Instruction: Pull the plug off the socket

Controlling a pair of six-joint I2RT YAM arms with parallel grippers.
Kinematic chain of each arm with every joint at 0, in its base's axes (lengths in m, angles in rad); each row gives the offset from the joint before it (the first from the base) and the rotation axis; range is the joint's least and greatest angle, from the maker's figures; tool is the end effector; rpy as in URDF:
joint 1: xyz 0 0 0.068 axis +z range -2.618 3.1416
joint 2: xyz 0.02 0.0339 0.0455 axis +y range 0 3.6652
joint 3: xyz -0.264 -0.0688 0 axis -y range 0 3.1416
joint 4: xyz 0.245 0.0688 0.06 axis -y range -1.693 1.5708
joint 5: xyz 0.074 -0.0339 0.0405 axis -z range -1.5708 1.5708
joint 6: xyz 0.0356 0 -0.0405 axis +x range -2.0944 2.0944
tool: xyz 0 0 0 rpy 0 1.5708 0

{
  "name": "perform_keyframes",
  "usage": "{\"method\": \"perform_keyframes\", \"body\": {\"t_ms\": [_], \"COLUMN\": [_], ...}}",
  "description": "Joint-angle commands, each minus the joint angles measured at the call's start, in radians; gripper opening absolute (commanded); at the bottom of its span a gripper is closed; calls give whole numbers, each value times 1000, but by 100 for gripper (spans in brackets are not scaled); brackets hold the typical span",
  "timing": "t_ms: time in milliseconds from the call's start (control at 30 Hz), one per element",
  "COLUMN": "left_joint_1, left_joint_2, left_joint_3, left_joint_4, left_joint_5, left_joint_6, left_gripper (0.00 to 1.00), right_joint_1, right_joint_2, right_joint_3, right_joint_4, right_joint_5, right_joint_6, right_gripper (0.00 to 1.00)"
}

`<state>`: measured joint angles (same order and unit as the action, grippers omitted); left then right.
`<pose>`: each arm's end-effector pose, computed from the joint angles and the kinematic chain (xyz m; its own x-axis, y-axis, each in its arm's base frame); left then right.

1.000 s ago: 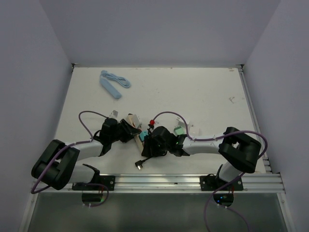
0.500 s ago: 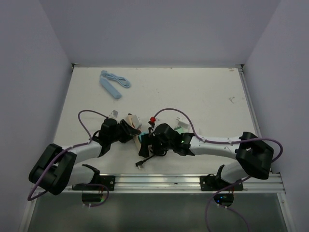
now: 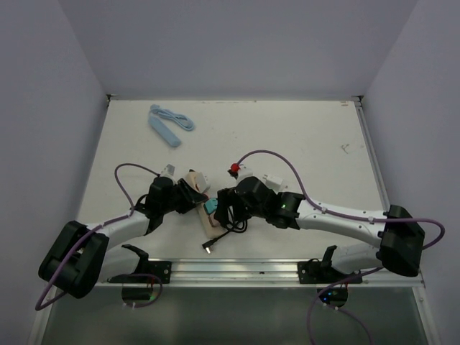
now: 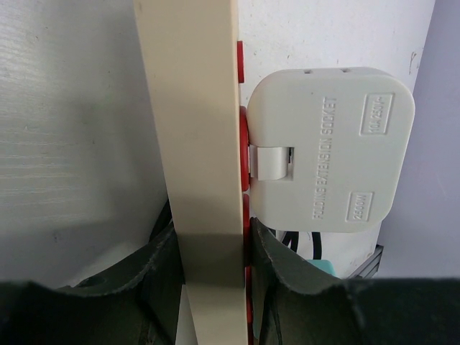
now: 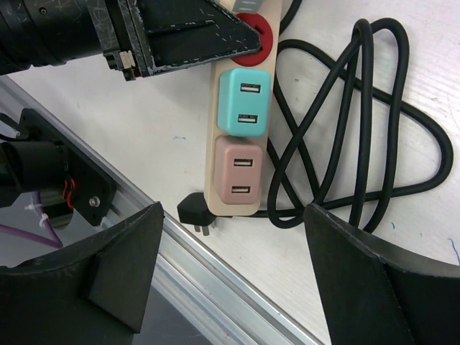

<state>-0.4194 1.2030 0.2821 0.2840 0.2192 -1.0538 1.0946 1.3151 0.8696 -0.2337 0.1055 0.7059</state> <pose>0.1873 -0.0920 0.1364 -0.7528 -0.5934 -0.2849 -0.1968 0.6160 -0.7628 0.1341 0.2518 0.2488 -0.7681 -0.0819 -0.6350 -0.4572 0.7645 0.4544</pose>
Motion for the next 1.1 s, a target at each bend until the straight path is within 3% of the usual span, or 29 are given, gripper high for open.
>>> {"method": "perform_keyframes", "body": {"t_ms": [0,167,500,1067], "left_joint_1": [-2,-2,-2,-1], "left_joint_2": [-20,-19,-19,6], "left_joint_3": [2,-3,-11,-18], "left_joint_4": [-14,-5,9,29], "left_joint_5": [-15,-11,-11,-9], "left_joint_6": [43,37,32,32], "left_gripper": [0,0,0,0], "right_joint_1": [4,2,-25,-55], "right_joint_2": [15,79,202,254], "right_joint_3": [31,29,49,13], "right_joint_4": [9,71,169,254], "right_joint_5": [-18,-50,-136,-211], "right_joint_6": [-7,18,26,63], "right_gripper": [82,70,68,35]}}
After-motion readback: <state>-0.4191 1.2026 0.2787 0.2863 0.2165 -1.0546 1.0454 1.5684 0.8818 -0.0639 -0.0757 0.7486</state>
